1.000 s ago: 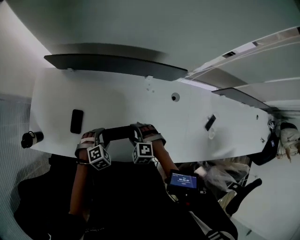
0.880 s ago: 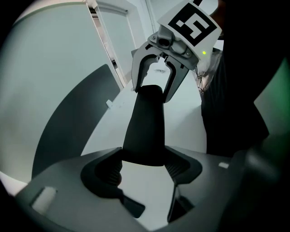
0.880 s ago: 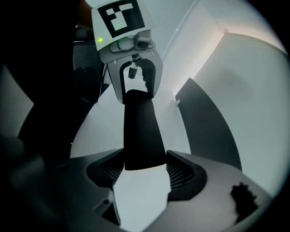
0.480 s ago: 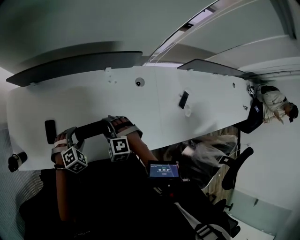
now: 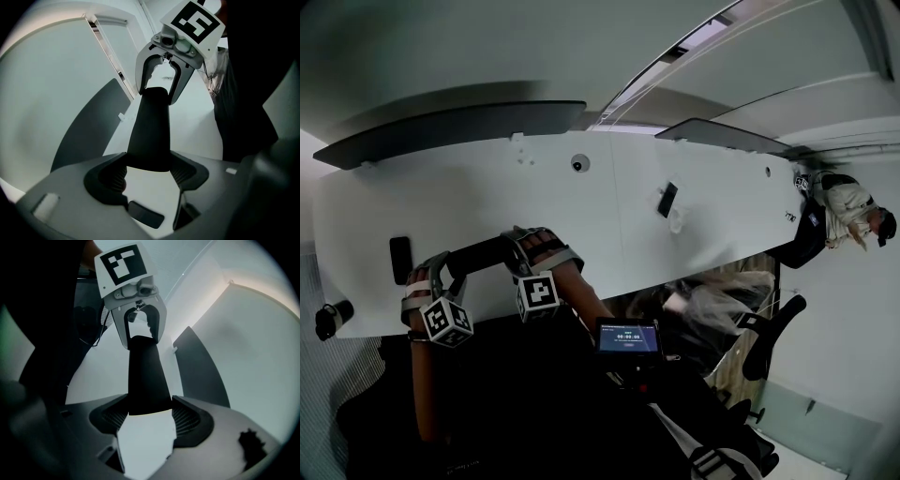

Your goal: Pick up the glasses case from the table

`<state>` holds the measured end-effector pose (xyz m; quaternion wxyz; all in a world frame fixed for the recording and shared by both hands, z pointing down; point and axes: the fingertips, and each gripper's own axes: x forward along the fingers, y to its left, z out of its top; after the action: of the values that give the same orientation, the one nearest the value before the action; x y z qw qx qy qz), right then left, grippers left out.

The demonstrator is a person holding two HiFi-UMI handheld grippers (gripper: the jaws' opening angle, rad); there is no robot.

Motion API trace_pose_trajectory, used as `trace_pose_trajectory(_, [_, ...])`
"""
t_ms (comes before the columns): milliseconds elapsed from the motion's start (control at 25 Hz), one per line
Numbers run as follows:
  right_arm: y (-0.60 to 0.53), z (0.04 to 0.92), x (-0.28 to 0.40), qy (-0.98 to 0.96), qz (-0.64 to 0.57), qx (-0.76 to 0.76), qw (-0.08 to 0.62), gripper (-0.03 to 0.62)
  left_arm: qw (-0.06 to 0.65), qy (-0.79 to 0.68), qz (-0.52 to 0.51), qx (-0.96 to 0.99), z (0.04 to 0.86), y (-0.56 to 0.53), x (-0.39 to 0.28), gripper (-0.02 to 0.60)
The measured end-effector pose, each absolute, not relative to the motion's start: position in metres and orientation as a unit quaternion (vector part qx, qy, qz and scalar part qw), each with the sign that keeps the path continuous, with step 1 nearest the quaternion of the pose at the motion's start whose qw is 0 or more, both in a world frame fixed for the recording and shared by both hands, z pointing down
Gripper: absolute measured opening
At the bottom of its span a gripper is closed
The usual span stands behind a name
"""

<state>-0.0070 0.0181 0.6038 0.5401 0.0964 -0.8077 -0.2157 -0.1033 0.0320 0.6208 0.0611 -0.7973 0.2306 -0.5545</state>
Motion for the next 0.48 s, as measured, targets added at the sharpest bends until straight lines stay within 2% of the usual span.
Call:
trace_pose_trajectory(320, [0.007,0.603,-0.012,-0.811,-0.273,0.131,0.501,0.293,0.105,0.266,-0.568,-0.772,0.605,0.021,-0.108,0.290])
trace_pose_trajectory(480, [0.008,0.609,-0.013,-0.807,-0.280,0.126,0.505,0.293,0.110,0.269,-0.570,-0.768,0.606,0.021,-0.111,0.290])
